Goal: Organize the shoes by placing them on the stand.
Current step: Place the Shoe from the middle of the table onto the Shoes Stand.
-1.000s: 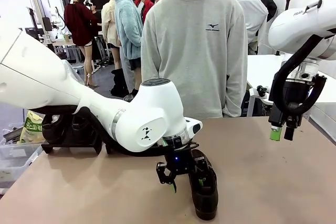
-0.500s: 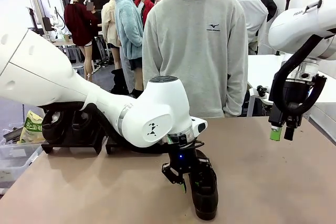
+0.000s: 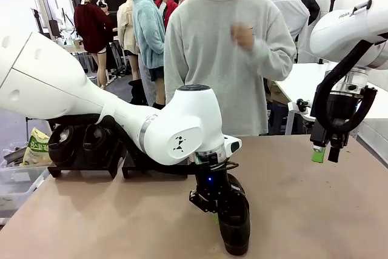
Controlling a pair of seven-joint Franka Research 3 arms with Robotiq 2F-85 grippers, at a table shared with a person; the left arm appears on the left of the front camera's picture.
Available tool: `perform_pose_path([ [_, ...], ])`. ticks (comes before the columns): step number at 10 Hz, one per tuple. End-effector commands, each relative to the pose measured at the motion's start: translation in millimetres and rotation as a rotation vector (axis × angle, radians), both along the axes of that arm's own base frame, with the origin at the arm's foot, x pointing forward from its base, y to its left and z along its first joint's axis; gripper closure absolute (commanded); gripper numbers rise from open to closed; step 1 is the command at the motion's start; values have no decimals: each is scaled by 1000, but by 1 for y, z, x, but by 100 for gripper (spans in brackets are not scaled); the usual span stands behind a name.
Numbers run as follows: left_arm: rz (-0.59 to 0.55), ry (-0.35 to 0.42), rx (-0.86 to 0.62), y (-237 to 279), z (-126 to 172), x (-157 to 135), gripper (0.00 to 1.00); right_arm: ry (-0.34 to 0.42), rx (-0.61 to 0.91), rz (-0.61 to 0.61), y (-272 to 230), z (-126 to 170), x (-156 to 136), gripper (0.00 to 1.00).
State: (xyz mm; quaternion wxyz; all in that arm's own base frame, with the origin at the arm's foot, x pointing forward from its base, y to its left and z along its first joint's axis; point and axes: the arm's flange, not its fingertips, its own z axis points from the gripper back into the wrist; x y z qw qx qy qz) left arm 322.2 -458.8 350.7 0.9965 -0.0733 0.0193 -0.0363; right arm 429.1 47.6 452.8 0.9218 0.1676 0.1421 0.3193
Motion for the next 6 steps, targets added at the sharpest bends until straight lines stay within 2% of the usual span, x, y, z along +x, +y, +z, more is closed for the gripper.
perform_pose_path([
  [1, 3, 4, 9, -4, 4, 1, 100, 12, -18, -6, 0, 3, -1, 0],
  [3, -29, 7, -19, 1, 14, -2, 100, 12, -18, -6, 0, 3, -1, 0],
  [4, -28, 19, -50, 7, 36, -8, 100, 12, -18, -6, 0, 3, -1, 0],
  [6, -8, -146, -86, 34, 95, -19, 100, 12, -18, -6, 0, 3, -1, 0],
])
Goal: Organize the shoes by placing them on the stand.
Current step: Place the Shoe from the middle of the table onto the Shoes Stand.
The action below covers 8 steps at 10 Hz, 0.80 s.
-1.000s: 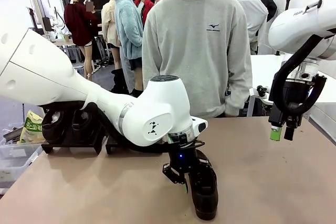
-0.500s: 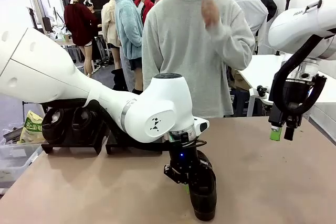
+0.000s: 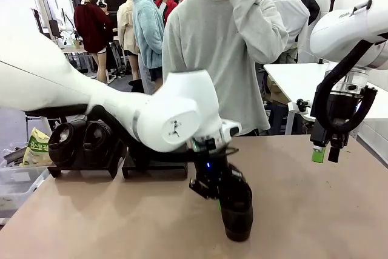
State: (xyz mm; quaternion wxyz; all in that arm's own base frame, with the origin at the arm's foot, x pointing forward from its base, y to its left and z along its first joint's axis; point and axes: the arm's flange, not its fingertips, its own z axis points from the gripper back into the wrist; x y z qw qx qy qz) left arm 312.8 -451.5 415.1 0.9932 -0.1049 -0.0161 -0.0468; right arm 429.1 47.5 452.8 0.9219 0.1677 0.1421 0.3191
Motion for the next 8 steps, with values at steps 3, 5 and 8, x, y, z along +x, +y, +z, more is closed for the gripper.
perform_pose_path([
  [3, 77, -346, 42, 115, 64, 51, 100, 12, -19, -5, 0, 3, -1, 0],
  [5, 114, -393, 104, 162, 56, 91, 100, 12, -19, -5, 0, 3, -1, 0],
  [8, 132, -486, 95, 185, 42, 133, 100, 12, -19, -5, 0, 3, -1, 0],
])
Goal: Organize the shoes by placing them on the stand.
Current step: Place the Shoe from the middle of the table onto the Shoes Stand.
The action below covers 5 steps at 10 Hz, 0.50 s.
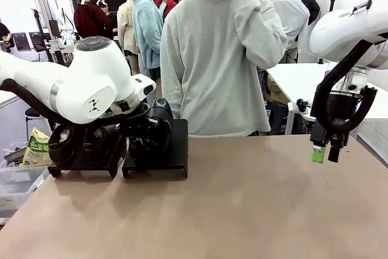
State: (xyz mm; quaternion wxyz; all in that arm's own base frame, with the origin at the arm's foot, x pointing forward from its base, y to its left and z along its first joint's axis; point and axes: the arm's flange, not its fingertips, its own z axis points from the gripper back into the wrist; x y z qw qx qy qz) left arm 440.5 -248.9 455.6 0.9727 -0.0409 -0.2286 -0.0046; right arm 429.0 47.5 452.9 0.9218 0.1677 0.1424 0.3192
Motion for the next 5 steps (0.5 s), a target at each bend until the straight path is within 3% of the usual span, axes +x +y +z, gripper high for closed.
perform_pose_path([
  [1, -17, -82, 7, -16, 0, 13, 100, 11, -19, -6, 0, 3, 0, 0],
  [5, 21, -84, -33, -20, -6, 38, 100, 11, -19, -6, 0, 3, 0, 0],
])
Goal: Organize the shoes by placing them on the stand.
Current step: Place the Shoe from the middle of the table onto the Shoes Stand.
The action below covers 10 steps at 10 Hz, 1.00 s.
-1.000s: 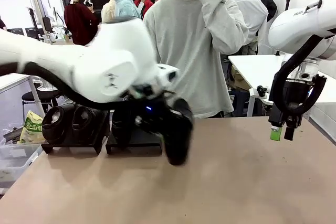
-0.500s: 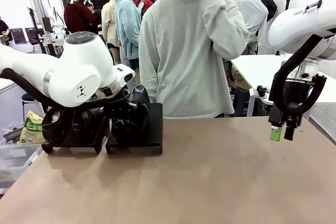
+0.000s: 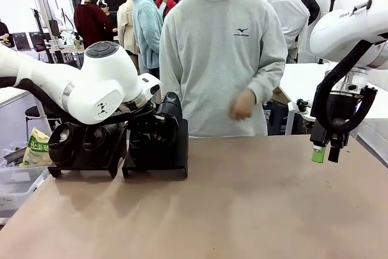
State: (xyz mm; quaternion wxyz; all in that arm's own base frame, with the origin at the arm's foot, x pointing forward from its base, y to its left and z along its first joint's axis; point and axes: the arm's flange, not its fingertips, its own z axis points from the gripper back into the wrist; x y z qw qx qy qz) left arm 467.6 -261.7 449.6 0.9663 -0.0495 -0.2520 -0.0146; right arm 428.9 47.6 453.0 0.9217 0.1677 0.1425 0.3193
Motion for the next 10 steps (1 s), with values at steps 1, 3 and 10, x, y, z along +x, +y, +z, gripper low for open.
perform_pose_path([
  [1, 46, -25, -39, -10, -3, 14, 100, 11, -18, -6, 0, 3, 0, 0],
  [3, 69, -15, -82, -14, -11, 22, 100, 11, -18, -6, 0, 3, 0, 0],
  [10, 72, 46, -123, -15, -23, 25, 100, 11, -18, -6, 0, 3, 0, 0],
])
